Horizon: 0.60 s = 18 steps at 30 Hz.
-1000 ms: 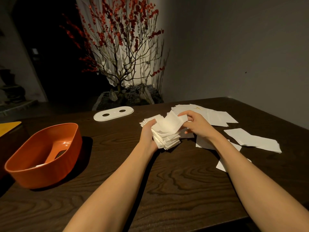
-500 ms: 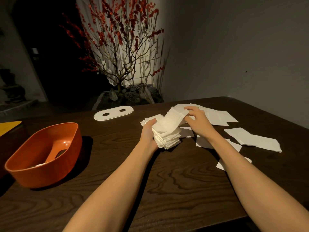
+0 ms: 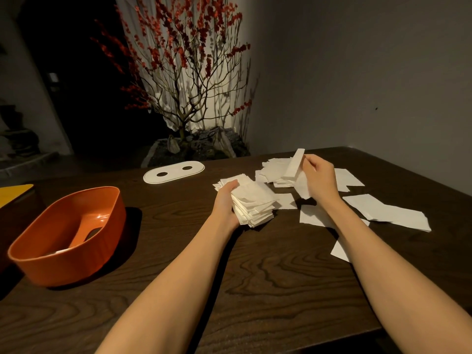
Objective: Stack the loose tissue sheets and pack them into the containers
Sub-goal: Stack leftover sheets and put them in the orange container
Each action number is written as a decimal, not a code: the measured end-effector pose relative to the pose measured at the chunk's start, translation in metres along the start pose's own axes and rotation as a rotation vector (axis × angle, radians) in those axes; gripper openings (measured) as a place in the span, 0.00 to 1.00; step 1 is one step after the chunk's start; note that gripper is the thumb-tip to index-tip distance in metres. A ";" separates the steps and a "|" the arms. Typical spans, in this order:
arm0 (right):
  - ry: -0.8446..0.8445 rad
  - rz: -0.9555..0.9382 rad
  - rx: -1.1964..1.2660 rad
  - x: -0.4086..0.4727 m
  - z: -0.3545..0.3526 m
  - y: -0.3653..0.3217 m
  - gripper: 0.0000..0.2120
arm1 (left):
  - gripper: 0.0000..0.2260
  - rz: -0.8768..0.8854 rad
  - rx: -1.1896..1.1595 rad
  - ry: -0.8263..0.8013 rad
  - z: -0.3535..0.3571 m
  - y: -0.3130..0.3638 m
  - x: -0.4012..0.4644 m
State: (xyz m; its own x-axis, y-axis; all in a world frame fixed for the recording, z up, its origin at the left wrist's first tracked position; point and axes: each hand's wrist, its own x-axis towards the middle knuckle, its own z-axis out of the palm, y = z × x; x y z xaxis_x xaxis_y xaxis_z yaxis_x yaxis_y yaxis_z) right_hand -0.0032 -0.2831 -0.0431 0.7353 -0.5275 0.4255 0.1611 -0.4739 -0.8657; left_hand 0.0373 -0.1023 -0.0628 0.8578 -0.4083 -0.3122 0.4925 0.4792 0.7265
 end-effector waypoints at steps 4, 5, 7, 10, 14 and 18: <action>-0.393 -0.117 -0.015 -0.011 -0.006 -0.016 0.08 | 0.11 0.002 0.102 -0.027 -0.003 0.002 0.004; -0.499 -0.127 -0.036 -0.015 -0.002 -0.020 0.07 | 0.12 -0.002 0.140 -0.041 -0.002 0.002 0.004; -0.599 -0.144 -0.108 -0.019 0.008 -0.021 0.05 | 0.13 -0.019 0.212 -0.087 0.000 0.000 0.006; -0.569 -0.166 -0.254 -0.017 0.022 -0.015 0.04 | 0.10 -0.044 0.264 -0.147 0.002 -0.002 0.005; -0.528 -0.129 -0.282 -0.015 0.022 -0.010 0.05 | 0.13 -0.049 0.268 -0.156 0.000 -0.002 0.006; -0.578 -0.133 -0.320 -0.011 0.016 -0.008 0.01 | 0.15 -0.065 0.255 -0.160 0.000 -0.002 0.002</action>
State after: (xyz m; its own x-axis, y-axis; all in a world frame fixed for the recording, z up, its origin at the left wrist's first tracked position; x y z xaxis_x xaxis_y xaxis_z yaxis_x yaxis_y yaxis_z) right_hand -0.0022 -0.2622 -0.0447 0.9713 -0.0301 0.2362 0.1368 -0.7415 -0.6569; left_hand 0.0384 -0.1041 -0.0645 0.7817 -0.5589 -0.2769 0.4752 0.2461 0.8447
